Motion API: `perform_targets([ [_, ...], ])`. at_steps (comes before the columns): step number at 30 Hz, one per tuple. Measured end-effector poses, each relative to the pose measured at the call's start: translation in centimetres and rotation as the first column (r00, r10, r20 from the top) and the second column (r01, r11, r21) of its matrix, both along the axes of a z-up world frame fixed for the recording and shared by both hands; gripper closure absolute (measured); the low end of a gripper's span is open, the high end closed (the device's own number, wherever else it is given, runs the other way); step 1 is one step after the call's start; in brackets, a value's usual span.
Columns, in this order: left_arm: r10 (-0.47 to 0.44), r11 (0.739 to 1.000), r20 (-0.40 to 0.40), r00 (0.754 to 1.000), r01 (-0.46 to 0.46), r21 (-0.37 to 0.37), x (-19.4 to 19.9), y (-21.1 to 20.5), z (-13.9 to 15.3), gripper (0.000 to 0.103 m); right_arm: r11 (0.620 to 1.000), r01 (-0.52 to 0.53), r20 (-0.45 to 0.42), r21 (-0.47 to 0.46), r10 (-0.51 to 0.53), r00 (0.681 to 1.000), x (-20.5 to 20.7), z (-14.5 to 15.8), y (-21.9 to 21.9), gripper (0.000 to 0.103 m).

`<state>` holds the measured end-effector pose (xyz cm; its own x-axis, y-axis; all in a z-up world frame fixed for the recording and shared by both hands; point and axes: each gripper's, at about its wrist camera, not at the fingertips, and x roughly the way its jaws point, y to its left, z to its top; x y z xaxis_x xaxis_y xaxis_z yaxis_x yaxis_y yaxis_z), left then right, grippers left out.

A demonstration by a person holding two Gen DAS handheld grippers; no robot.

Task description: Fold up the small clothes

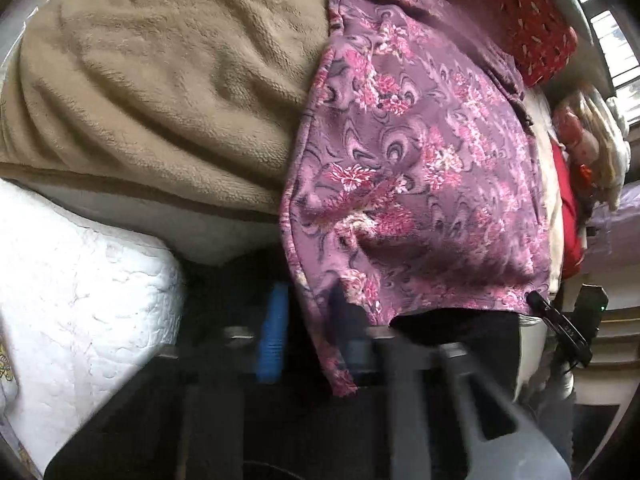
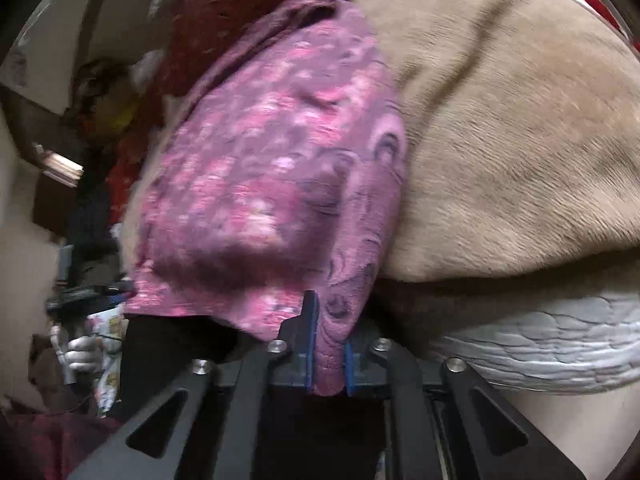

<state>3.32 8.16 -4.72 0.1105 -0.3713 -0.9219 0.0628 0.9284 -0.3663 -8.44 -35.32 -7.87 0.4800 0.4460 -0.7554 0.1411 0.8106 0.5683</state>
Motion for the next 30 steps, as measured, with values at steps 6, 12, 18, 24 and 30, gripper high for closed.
perform_targets([
  [6,0.014,0.990,-0.006,1.000,-0.014,-0.142,0.6,0.5,1.2,0.101,0.998,-0.022,0.126,0.064,0.014,0.992,0.5,4.2,0.2,0.093],
  [12,0.023,0.979,-0.006,1.000,-0.024,-0.200,2.1,0.0,2.1,0.101,0.993,-0.014,0.195,0.115,-0.008,0.981,1.9,6.5,0.4,0.093],
  [18,0.065,0.951,0.051,0.997,-0.047,-0.305,3.9,0.4,5.0,0.101,0.984,0.001,0.244,0.179,-0.045,0.969,3.3,8.1,-0.2,0.093],
  [24,0.133,0.939,0.110,0.985,-0.090,-0.332,8.9,0.0,7.0,0.101,0.971,0.044,0.283,0.235,-0.112,0.953,6.9,9.1,-2.0,0.093],
  [30,0.194,0.934,0.117,0.974,-0.147,-0.325,15.8,-1.1,6.9,0.101,0.954,0.129,0.294,0.272,-0.210,0.932,13.6,9.4,-5.5,0.093],
])
